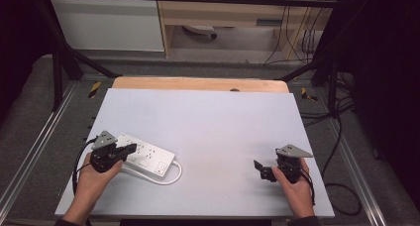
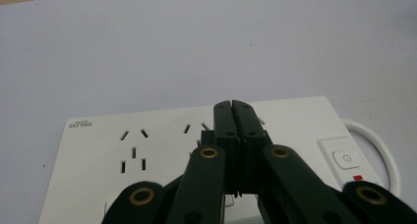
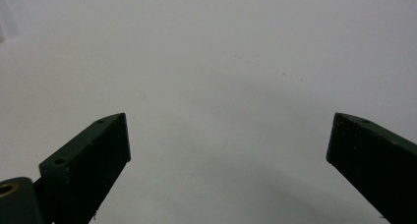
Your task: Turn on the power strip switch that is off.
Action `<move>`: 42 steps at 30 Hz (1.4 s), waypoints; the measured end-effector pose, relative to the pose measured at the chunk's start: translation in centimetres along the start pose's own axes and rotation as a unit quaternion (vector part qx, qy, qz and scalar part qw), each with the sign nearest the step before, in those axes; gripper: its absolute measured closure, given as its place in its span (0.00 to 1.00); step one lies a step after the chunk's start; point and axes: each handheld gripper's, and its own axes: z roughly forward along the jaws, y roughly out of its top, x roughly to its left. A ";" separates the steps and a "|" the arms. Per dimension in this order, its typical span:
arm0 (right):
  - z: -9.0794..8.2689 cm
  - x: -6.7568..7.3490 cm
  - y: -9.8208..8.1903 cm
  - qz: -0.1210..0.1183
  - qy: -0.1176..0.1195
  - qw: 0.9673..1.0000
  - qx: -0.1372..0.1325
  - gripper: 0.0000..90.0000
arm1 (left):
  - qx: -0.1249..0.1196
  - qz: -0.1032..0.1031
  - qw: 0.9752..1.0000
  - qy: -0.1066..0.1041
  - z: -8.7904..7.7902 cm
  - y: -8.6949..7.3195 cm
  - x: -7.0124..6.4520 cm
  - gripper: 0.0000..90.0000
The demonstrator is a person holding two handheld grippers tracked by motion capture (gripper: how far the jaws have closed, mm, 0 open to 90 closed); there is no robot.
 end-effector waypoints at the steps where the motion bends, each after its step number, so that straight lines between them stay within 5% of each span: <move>1: 0.0 0.0 0.0 0.000 0.000 1.000 0.000 0.04 | 0.002 0.001 1.000 0.000 0.0 0.0 0.0 1.00; 42: -0.1 0.1 0.0 -0.002 -0.001 1.000 -0.003 0.04 | 0.064 0.012 0.998 -0.009 1.0 -1.5 0.0 1.00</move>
